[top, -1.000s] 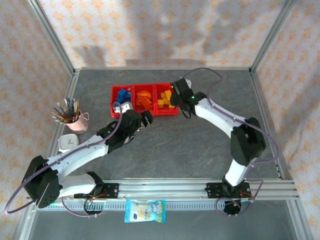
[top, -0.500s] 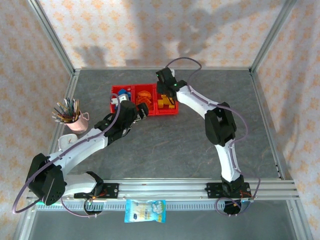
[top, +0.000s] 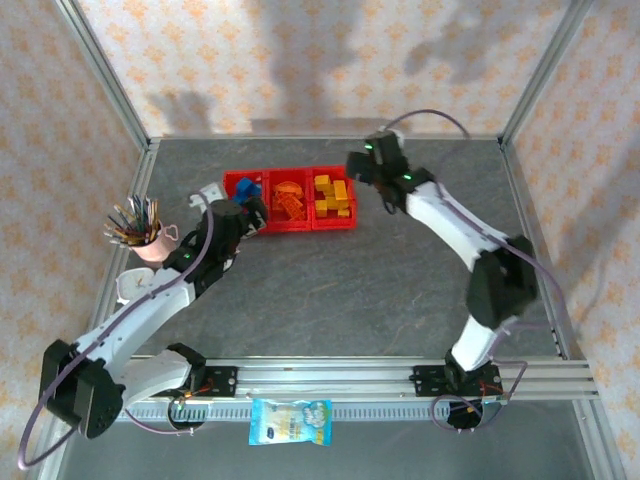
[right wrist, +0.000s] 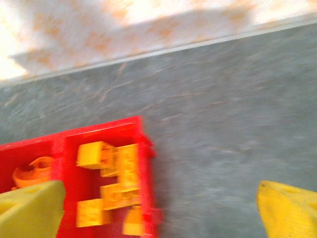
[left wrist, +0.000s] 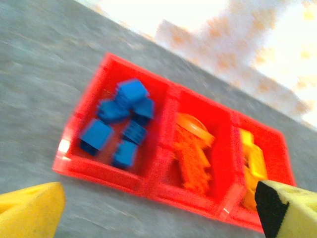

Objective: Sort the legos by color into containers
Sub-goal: Reset both arms

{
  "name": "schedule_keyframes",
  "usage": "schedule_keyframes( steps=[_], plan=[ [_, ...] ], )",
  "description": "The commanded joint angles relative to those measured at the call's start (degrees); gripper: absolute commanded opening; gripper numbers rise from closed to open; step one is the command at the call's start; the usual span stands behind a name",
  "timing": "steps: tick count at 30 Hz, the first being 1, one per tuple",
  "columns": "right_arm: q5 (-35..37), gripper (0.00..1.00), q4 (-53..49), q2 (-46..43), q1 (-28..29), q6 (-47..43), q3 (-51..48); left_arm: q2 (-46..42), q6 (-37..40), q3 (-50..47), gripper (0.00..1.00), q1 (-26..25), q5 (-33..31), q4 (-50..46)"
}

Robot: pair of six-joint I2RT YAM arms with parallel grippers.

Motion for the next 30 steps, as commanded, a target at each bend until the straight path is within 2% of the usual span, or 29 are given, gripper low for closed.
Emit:
schedule_keyframes(
  steps=[1, 4, 6, 11, 14, 17, 18, 20, 25, 27, 28, 29, 30],
  plan=[
    [8.03, 1.00, 6.41, -8.59, -3.89, 0.58, -11.49, -2.77, 8.37, -5.18, 0.99, 5.26, -8.63, 4.97],
    [15.03, 1.00, 15.35, -15.05, -9.95, 0.41, -25.47, -3.73, 13.72, -10.58, 1.00, 10.80, -11.90, 13.37],
    [15.72, 1.00, 20.21, -16.65, -14.12, 0.68, -31.72, -3.42, 16.99, -14.57, 0.99, 13.94, -12.02, 20.66],
    [19.90, 1.00, 40.80, -14.19, -18.66, -4.12, -45.53, 1.57, 23.81, -25.73, 0.99, 17.72, -9.73, 46.34],
    [16.20, 1.00, 53.77, -9.99, -19.37, -7.53, -50.61, 7.01, 28.28, -30.62, 1.00, 17.87, -7.49, 61.24],
    [12.80, 1.00, 60.25, -6.65, -19.72, -10.50, -52.11, 12.92, 31.59, -34.26, 0.99, 18.20, -4.00, 74.71],
    [12.02, 1.00, 60.23, -6.47, -19.81, -11.98, -51.67, 15.13, 33.27, -35.06, 0.99, 18.23, -2.34, 78.59],
    [7.92, 1.00, 69.50, -6.97, -20.11, -15.97, -55.54, 18.93, 35.01, -36.19, 0.99, 18.22, -0.09, 84.61],
    [-2.00, 1.00, 83.78, -9.22, -21.19, -18.51, -65.40, 29.58, 37.81, -38.25, 1.00, 18.76, 6.09, 100.67],
    [-4.88, 1.00, 92.96, -7.44, -21.32, -19.66, -69.34, 26.76, 36.65, -35.94, 1.00, 19.40, 7.17, 91.84],
    [-4.39, 1.00, 94.28, -6.42, -21.40, -19.33, -68.98, 26.37, 36.27, -34.30, 1.00, 19.77, 7.94, 87.51],
    [-3.96, 1.00, 89.14, -6.76, -21.60, -18.68, -66.75, 27.33, 36.41, -33.14, 1.00, 19.96, 8.18, 86.96],
    [-6.56, 1.00, 86.19, -7.38, -23.42, -17.44, -65.94, 28.11, 35.91, -32.32, 1.00, 20.77, 8.63, 86.53]
  ],
)
